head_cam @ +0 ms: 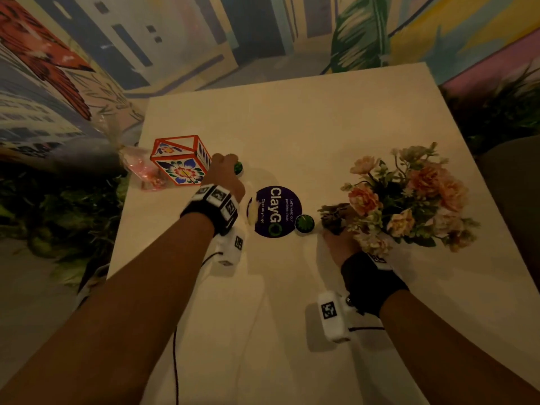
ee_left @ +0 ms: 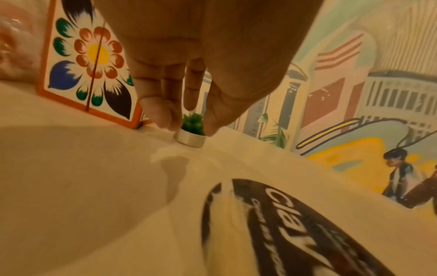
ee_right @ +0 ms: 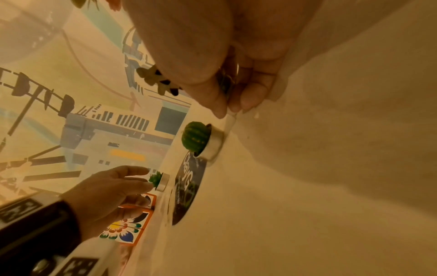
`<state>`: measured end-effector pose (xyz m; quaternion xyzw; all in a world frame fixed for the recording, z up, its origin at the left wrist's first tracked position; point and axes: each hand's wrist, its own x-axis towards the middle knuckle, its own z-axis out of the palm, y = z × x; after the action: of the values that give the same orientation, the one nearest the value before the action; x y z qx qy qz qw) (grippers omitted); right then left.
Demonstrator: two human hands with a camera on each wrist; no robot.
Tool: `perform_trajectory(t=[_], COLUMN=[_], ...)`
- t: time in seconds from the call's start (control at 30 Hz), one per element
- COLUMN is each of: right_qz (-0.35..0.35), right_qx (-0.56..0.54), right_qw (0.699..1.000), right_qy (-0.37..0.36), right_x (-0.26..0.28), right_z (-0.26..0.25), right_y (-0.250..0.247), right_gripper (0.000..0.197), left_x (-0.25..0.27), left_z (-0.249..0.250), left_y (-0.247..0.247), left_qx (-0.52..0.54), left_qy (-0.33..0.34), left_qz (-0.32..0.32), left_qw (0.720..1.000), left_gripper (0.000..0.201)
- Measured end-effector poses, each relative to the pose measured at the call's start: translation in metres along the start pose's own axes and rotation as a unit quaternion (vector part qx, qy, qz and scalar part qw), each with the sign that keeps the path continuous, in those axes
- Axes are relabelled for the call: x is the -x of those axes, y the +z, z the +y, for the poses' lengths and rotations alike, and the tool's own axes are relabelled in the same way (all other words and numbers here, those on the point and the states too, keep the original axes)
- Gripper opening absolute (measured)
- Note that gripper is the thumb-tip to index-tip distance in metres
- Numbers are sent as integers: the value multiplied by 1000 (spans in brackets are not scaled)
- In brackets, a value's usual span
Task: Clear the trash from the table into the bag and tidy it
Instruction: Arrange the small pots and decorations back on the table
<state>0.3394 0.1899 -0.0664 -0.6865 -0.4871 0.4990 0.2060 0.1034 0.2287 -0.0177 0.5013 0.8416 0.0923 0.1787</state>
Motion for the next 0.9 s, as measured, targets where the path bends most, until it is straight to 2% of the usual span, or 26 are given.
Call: perform_trajectory(t=[0.17, 0.3, 0.4, 0.6, 0.73, 0.9], right_qz=[14, 6, 7, 12, 9, 7], right_qx=[-25, -35, -46, -53, -45, -61], right_qw=[1000, 999, 999, 998, 998, 998], right_qy=[-11, -13, -16, -26, -38, -32], right_x=[-4, -6, -8, -7, -4, -4], right_z=[5, 5, 5, 4, 7, 7], right_y=[3, 4, 4, 6, 2, 2], right_gripper=[44, 42, 43, 43, 42, 43], left_x=[-29, -31, -11, 60, 83, 90], left_z=[0, 1, 4, 19, 24, 26], left_y=[6, 13, 20, 43, 59, 64], left_qx=[-49, -63, -32, 4, -3, 11], left_qy=[-8, 1, 32, 138, 145, 118], left_qz=[-65, -69, -40, -62, -60, -57], left_qw=[997, 996, 998, 989, 988, 991], left_gripper=[68, 44, 35, 50, 47, 46])
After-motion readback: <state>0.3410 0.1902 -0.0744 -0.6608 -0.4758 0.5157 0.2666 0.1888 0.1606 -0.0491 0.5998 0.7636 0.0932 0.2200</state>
